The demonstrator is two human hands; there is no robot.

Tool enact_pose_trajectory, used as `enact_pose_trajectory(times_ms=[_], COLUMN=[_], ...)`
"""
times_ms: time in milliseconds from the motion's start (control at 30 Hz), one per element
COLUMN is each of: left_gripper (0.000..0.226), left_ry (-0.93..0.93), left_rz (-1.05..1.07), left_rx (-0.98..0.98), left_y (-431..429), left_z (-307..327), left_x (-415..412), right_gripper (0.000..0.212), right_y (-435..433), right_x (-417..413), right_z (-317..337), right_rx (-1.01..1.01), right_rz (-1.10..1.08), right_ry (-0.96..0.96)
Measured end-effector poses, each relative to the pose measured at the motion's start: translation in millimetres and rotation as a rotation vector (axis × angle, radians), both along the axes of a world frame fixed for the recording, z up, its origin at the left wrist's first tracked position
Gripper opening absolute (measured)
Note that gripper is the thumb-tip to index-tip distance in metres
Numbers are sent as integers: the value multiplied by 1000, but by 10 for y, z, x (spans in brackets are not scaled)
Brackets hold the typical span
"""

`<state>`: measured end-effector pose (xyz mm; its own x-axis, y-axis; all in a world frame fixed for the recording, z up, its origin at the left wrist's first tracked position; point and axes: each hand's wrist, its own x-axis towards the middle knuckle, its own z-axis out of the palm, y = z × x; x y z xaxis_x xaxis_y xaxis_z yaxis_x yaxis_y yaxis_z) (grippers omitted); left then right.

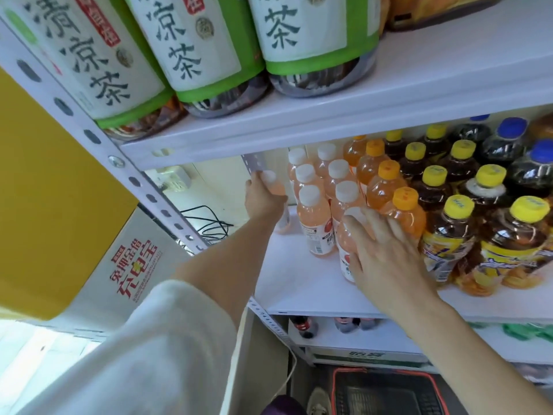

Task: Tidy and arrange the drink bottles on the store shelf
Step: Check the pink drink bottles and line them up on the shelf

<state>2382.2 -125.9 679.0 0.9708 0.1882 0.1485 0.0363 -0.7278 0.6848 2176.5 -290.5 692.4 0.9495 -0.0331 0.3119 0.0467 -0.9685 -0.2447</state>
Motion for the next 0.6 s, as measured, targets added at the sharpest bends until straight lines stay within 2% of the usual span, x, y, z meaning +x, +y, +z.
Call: enact_pose_trajectory(times_ms=[167,300,400,500,600], left_gripper=[55,62,62,66,70], left_ry=[12,36,66,21,8], left_rz=[-39,-48,-81,-130,-156], left_rx=[96,410,455,480,448], left_y=[5,80,95,143,175], left_z=[16,128,185,160,119], left_x=[337,513,556,531,518], right_gripper=[67,62,57,48,38], right_y=[14,38,92,103,105], right_x=[23,90,148,215,251], right_z=[-16,51,105,156,172], right_rx=[-105,-167,-210,-215,-161], right_rz=[-23,-76,-90,-69,40], right_ry=[12,33,68,79,85])
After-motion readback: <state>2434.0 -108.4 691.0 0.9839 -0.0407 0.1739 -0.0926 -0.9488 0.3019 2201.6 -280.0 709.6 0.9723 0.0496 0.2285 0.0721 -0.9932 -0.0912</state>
